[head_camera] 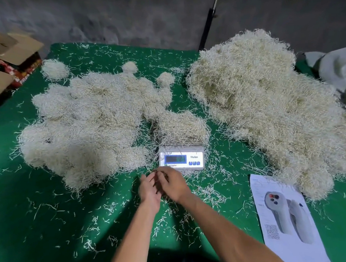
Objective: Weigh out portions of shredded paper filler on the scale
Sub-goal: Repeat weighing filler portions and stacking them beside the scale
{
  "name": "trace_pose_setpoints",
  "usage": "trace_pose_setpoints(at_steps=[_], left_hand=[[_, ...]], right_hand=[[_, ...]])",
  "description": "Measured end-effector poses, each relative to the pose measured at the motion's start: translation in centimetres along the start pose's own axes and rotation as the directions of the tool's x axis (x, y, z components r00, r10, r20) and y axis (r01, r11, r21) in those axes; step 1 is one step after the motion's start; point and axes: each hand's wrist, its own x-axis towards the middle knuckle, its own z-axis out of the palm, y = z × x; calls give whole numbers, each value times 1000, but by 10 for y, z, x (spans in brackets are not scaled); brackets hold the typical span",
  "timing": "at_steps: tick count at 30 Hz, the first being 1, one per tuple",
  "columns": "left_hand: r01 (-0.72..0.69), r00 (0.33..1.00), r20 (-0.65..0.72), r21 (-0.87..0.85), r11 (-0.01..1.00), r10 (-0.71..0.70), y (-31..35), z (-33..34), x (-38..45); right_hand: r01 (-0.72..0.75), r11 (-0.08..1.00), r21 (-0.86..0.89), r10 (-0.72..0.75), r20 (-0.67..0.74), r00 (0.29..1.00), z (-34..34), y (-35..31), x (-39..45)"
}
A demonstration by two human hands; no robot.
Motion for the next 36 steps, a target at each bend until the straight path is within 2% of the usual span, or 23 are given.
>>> trace_pose_setpoints(at_steps=[3, 6, 7, 9, 11, 13, 15, 18, 20, 23, 25, 27, 28, 31, 34, 36], left_hand=[[-100, 993, 79, 86, 991, 93, 4, 15, -4], [-262, 961, 147, 231, 937, 233, 15, 40, -8], [-339, 939, 173, 326, 882, 297, 21, 53, -8], [-477, 875, 206, 520, 709, 437, 37, 80, -4], [-524, 808, 179, 651, 549, 561, 60, 107, 2], [-518, 789, 167, 698, 494, 592, 82, 130, 12], [-498, 807, 190, 727, 473, 559, 97, 148, 28], [-500, 827, 279, 760, 414, 488, 107, 167, 50], [-490, 857, 318, 749, 447, 405, 103, 178, 59], [-393, 920, 317, 733, 556, 232, 88, 188, 61], [-334, 942, 258, 638, 694, 216, 83, 191, 62], [-248, 966, 185, 460, 852, 181, 89, 193, 59], [-217, 972, 173, 390, 895, 161, 93, 193, 58], [-187, 976, 170, 317, 930, 138, 109, 194, 44], [-136, 980, 176, 242, 961, 94, 125, 194, 25], [-94, 977, 205, 184, 979, 55, 134, 193, 10]], right_hand=[[-17, 992, 121, 35, -146, 989, -27, 10, 5], [-32, 991, 131, 65, -255, 965, -59, 22, 18], [-50, 996, 76, 71, -306, 950, -71, 27, 26], [-106, 991, -81, 61, -430, 901, -96, 38, 44], [-188, 973, -133, 96, -511, 854, -119, 43, 65], [-255, 964, -78, 179, -519, 836, -133, 47, 86], [-309, 951, -5, 271, -467, 842, -140, 51, 101], [-277, 954, 114, 300, -345, 890, -139, 51, 115], [-250, 948, 198, 296, -251, 922, -134, 45, 119], [-192, 881, 432, 280, -148, 949, -128, 32, 121], [-123, 797, 591, 252, -140, 958, -131, 26, 122], [-87, 735, 672, 232, -128, 964, -142, 21, 122], [-79, 739, 669, 218, -127, 968, -149, 18, 123], [-75, 827, 558, 206, -176, 963, -171, 13, 125], [-13, 946, 323, 94, -238, 967, -191, 8, 127], [49, 983, 179, -2, -251, 968, -201, 1, 127]])
